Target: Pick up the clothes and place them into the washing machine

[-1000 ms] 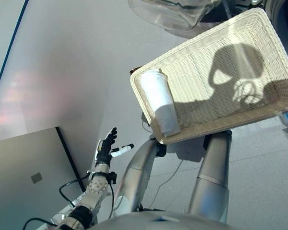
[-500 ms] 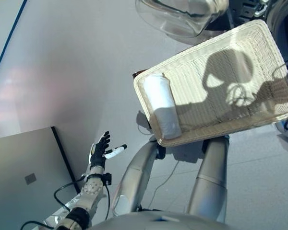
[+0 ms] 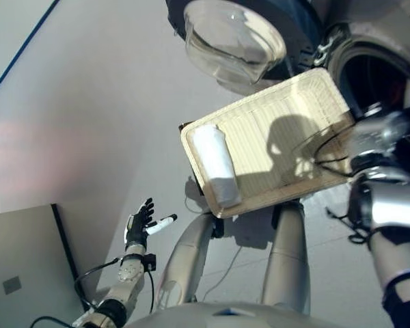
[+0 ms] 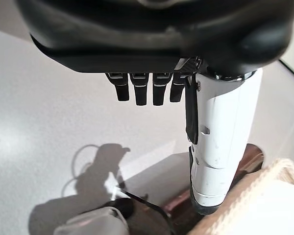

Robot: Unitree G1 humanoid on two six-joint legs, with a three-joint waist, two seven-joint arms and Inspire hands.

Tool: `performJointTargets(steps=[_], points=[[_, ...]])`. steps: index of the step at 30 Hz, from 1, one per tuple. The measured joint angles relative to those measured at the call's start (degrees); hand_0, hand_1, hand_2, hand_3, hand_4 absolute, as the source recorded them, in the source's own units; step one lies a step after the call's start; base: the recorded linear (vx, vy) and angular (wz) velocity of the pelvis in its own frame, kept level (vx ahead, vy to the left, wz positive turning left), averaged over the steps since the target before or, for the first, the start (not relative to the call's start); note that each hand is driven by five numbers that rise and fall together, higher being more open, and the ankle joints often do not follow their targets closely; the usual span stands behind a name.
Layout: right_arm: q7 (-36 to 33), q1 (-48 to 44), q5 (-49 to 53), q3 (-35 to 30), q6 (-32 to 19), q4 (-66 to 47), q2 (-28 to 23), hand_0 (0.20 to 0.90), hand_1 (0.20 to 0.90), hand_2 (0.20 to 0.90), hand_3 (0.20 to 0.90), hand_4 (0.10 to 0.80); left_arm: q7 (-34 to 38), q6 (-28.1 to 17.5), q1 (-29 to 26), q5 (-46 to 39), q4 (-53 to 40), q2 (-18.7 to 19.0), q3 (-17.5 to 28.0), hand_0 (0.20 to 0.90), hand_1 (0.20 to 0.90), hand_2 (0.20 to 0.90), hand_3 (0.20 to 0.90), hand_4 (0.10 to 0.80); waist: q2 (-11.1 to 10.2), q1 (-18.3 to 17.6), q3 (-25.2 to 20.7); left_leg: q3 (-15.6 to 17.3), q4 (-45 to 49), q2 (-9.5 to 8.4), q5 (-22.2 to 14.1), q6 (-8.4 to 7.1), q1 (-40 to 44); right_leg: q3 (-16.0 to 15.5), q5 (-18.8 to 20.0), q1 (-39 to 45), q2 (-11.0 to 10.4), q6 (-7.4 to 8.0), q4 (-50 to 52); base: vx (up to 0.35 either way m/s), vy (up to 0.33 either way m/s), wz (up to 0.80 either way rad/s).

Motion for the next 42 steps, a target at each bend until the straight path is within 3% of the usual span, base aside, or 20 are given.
performJointTargets(steps=[1, 8, 12, 14, 20, 23, 27, 30, 34, 39, 42], points=[[0.8, 2.1, -0.1, 0.5, -1.3, -0.2, 2.4, 0.900, 0.900, 0.900, 0.900, 0.800, -0.1, 0.0, -0.1, 0.2, 0.0, 0.0, 0.0, 0.900, 0.900, 0.900, 0.900, 0.800, 0.0, 0.2, 0.0, -0.8, -0.3, 0.25, 0.6, -0.36, 0.7, -1.0, 0.0, 1.1, 0.1, -0.19, -0.3, 0.024, -0.025, 0.17], [3.7, 11.7, 1.1, 0.7, -1.3, -4.9, 4.9, 0.900, 0.900, 0.900, 0.900, 0.800, 0.2, 1.0, 0.1, 0.7, 3.2, -0.1, 2.6, 0.900, 0.900, 0.900, 0.900, 0.800, -0.9, 1.2, 0.2, -4.5, -2.4, 1.59, 1.2, -1.24, 6.6, -5.8, 0.0, 9.5, 0.7, -1.09, -3.7, 0.055, -0.039, 0.13], [4.9, 16.8, -4.0, 5.7, 4.3, -1.5, 7.7, 0.900, 0.900, 0.900, 0.900, 0.800, 0.2, 1.5, -0.4, 2.7, 5.9, 0.1, 4.8, 0.900, 0.900, 0.900, 0.900, 0.800, -3.3, 1.9, 0.2, -6.6, -5.4, 2.59, 1.7, -1.91, 11.1, -9.1, 0.0, 15.6, 1.1, -1.16, -7.3, 0.073, -0.035, 0.15], [5.6, 19.1, -9.3, 6.1, 6.4, -1.4, 10.0, 0.900, 0.900, 0.900, 0.900, 0.800, 0.3, 1.8, 0.0, 3.8, 7.4, 0.2, 6.7, 0.900, 0.900, 0.900, 0.900, 0.800, -6.0, 2.0, -0.1, -7.1, -7.1, 2.75, 2.1, -1.86, 13.1, -10.0, 0.2, 18.0, 1.3, -1.26, -9.1, 0.074, -0.007, 0.10], [6.0, 21.7, -19.1, 9.2, 9.8, 1.3, 10.7, 0.900, 0.900, 0.900, 0.900, 0.800, 0.3, 2.2, -0.1, 5.7, 8.6, 0.7, 9.1, 0.900, 0.900, 0.900, 0.900, 0.800, -9.1, 3.1, -1.7, -9.1, -11.5, 2.73, 3.6, -0.67, 16.8, -12.7, 2.2, 23.7, 1.3, -0.58, -15.0, 0.069, -0.012, 0.14], [7.0, 23.6, -26.2, 14.1, 12.4, 3.7, 11.8, 0.900, 0.900, 0.900, 0.900, 0.800, 0.4, 2.4, -0.1, 6.8, 9.3, 1.3, 10.7, 0.900, 0.900, 0.900, 0.900, 0.800, -10.8, 3.6, -3.1, -10.6, -13.7, 2.95, 3.9, -0.51, 20.2, -14.9, 2.9, 29.2, 1.6, -0.05, -19.1, 0.087, -0.039, 0.26], [7.0, 25.4, -31.7, 14.6, 13.6, 5.4, 14.7, 0.900, 0.900, 0.900, 0.900, 0.800, 0.4, 2.7, -0.2, 7.7, 9.8, 3.5, 10.9, 0.900, 0.900, 0.900, 0.900, 0.800, -14.7, 5.1, -6.0, -13.1, -15.1, 3.09, 3.9, -0.94, 20.8, -17.7, 3.1, 32.3, 2.0, 0.30, -22.3, 0.056, -0.038, 0.31], [7.1, 25.8, -34.5, 15.2, 14.2, 7.1, 15.1, 0.900, 0.900, 0.900, 0.900, 0.800, 0.3, 3.3, -0.3, 8.9, 10.7, 4.1, 10.9, 0.900, 0.900, 0.900, 0.900, 0.800, -16.0, 6.7, -6.8, -14.8, -15.1, 2.71, 3.9, -0.99, 21.0, -19.2, 3.2, 33.9, 2.0, 0.47, -23.9, 0.069, -0.036, 0.30], [6.9, 25.8, -36.1, 15.2, 14.8, 7.1, 16.3, 0.900, 0.900, 0.900, 0.900, 0.800, 0.2, 3.7, 0.2, 9.1, 11.2, 5.0, 11.7, 0.900, 0.900, 0.900, 0.900, 0.800, -16.8, 8.3, -6.8, -16.3, -15.3, 2.54, 3.9, -1.04, 21.2, -21.1, 3.2, 35.6, 2.1, 0.58, -25.1, 0.031, -0.049, 0.23], [6.4, 25.6, -36.4, 16.2, 14.9, 9.7, 17.8, 0.900, 0.900, 0.900, 0.900, 0.800, 0.3, 3.8, -0.8, 9.2, 10.2, 7.4, 12.9, 0.900, 0.900, 0.900, 0.900, 0.800, -19.4, 10.1, -6.2, -19.2, -14.9, 2.54, 4.7, -1.81, 18.0, -25.2, 2.9, 35.4, 2.6, 0.05, -25.6, 0.015, -0.041, 0.44], [4.3, 25.6, -36.6, 16.9, 14.7, 9.9, 19.6, 0.900, 0.900, 0.900, 0.900, 0.800, 0.8, 4.4, -0.3, 9.1, 4.3, 9.0, 14.9, 0.900, 0.900, 0.900, 0.900, 0.800, -22.3, 12.5, -4.4, -20.7, -14.8, 2.40, 4.8, -2.04, 17.0, -26.4, 2.3, 35.2, 2.5, 0.07, -25.6, 0.010, -0.033, 0.26]])
